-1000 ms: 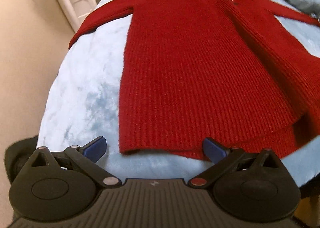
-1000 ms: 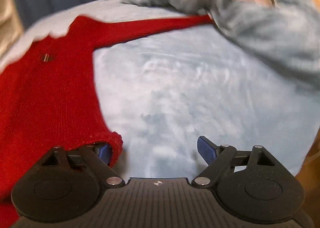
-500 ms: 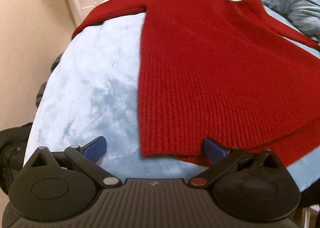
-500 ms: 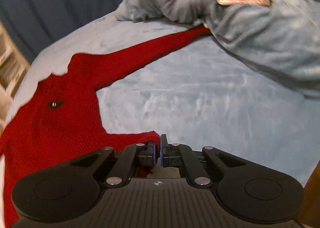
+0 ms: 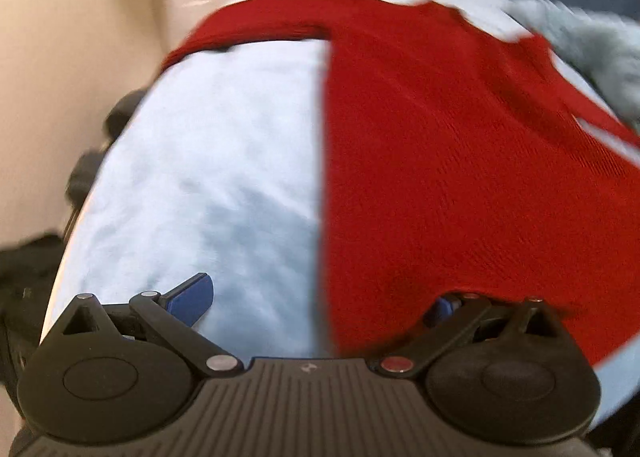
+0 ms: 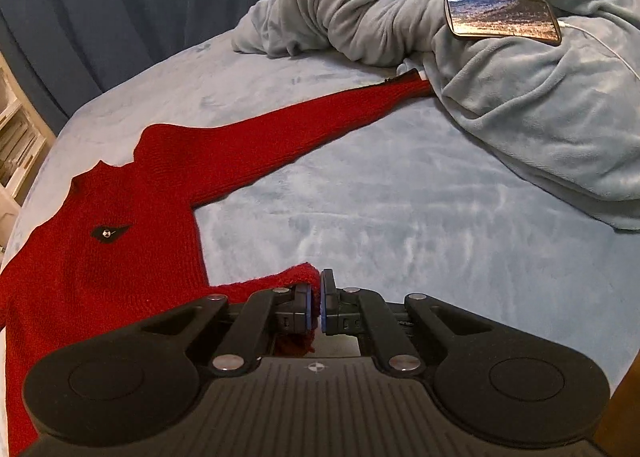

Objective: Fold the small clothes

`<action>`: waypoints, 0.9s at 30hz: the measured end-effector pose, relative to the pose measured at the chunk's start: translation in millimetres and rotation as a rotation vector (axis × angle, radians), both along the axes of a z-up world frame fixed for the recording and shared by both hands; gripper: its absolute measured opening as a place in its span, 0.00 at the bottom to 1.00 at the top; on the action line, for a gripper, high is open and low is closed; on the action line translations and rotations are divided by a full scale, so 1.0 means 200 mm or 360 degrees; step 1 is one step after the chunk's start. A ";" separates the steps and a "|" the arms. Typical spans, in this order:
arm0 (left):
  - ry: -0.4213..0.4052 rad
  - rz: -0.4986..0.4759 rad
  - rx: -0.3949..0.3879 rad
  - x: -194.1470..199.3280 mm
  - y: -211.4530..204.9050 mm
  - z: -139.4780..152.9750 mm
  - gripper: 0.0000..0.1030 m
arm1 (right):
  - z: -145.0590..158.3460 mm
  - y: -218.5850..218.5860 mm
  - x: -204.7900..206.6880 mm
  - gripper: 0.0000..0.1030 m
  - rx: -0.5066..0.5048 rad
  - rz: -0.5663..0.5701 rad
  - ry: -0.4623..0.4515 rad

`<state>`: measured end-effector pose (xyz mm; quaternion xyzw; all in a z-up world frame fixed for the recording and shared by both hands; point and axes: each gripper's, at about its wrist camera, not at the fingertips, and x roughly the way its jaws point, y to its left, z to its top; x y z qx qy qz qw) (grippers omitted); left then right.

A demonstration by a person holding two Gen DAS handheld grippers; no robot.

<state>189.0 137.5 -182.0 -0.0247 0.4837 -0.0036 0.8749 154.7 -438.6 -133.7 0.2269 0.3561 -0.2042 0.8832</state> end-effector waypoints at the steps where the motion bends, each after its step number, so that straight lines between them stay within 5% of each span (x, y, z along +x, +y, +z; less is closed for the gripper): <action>1: 0.0013 0.0067 -0.0016 0.02 0.04 0.00 1.00 | -0.01 -0.01 0.00 0.03 0.0018 -0.0011 0.0007; 5: 0.0108 0.0115 -0.0038 0.03 0.09 -0.02 0.90 | -0.12 -0.02 -0.01 0.03 0.0074 -0.0037 0.0097; 7: 0.0062 0.0000 -0.0013 0.01 0.04 0.02 0.63 | -0.20 0.00 -0.03 0.09 0.0082 -0.0019 0.0168; 9: 0.0043 -0.0114 -0.0040 -0.01 -0.03 0.05 0.09 | -0.30 0.02 -0.05 0.19 0.0071 0.0038 0.0241; 11: 0.0020 -0.0135 0.0007 -0.03 -0.09 0.08 0.08 | -0.39 0.05 -0.08 0.22 0.0062 0.0154 0.0330; 13: -0.0030 -0.0148 0.0057 -0.04 -0.12 0.11 0.08 | -0.40 0.09 -0.12 0.03 0.0036 0.0241 0.0296; 19: -0.0285 -0.0198 0.0132 -0.16 -0.01 0.50 0.06 | 0.06 0.15 -0.31 0.02 -0.0119 0.0375 -0.0017; 22: -0.0298 -0.0187 0.0238 -0.24 0.06 0.56 0.03 | 0.24 0.28 -0.47 0.02 -0.0356 0.0584 -0.0096; 24: -0.0238 -0.0187 0.0280 -0.27 0.08 0.48 0.03 | 0.19 0.36 -0.54 0.02 -0.0521 0.0703 -0.0010; 27: -0.0105 -0.0198 0.0299 -0.26 0.08 0.30 0.03 | -0.08 0.39 -0.57 0.02 -0.0525 0.0760 0.0287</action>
